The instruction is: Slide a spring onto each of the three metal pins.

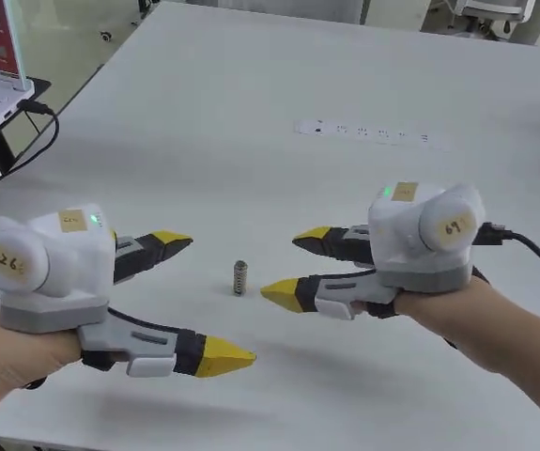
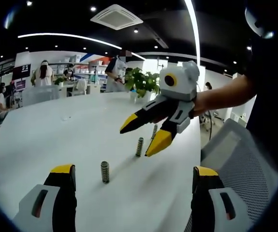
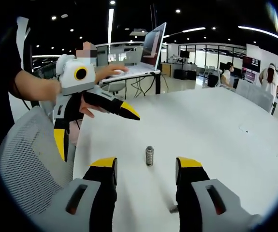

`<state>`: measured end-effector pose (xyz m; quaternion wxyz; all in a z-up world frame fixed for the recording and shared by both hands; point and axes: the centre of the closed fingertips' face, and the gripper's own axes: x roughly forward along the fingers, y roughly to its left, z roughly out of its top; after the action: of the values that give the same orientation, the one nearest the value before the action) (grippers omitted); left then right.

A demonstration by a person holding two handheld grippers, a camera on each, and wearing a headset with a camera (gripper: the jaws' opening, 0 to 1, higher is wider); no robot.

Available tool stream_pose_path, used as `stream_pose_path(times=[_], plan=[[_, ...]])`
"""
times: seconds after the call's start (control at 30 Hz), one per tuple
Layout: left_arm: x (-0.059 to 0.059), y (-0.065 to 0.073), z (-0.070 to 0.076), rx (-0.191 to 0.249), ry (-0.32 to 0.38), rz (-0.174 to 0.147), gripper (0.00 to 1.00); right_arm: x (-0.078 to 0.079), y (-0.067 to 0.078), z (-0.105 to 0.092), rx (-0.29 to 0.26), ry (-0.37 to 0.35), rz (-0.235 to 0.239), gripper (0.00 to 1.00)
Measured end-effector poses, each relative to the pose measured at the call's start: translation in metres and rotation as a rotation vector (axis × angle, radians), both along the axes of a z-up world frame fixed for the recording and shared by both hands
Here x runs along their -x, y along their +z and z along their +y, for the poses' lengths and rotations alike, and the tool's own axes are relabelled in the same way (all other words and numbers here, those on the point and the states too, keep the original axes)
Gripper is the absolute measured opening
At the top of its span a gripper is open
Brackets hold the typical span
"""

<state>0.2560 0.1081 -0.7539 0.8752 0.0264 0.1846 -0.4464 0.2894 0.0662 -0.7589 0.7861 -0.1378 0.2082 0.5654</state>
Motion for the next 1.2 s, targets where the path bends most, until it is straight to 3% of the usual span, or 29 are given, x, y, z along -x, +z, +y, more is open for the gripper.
stream_pose_path(times=[0.57, 0.73, 1.1, 1.2], plan=[[-0.002, 0.001, -0.013, 0.013, -0.025, 0.004, 0.98, 0.014, 0.008, -0.062, -0.066, -0.126, 0.004, 0.72], [-0.002, 0.001, -0.014, 0.018, -0.023, 0.007, 0.98, 0.022, 0.006, -0.086, -0.041, -0.147, -0.023, 0.87], [0.000, 0.005, -0.014, 0.028, -0.024, 0.004, 0.98, 0.011, -0.004, -0.154, -0.070, -0.323, 0.030, 0.97], [0.001, 0.006, -0.013, 0.028, -0.022, 0.002, 0.98, 0.012, -0.006, -0.166, -0.068, -0.342, 0.039, 0.99]])
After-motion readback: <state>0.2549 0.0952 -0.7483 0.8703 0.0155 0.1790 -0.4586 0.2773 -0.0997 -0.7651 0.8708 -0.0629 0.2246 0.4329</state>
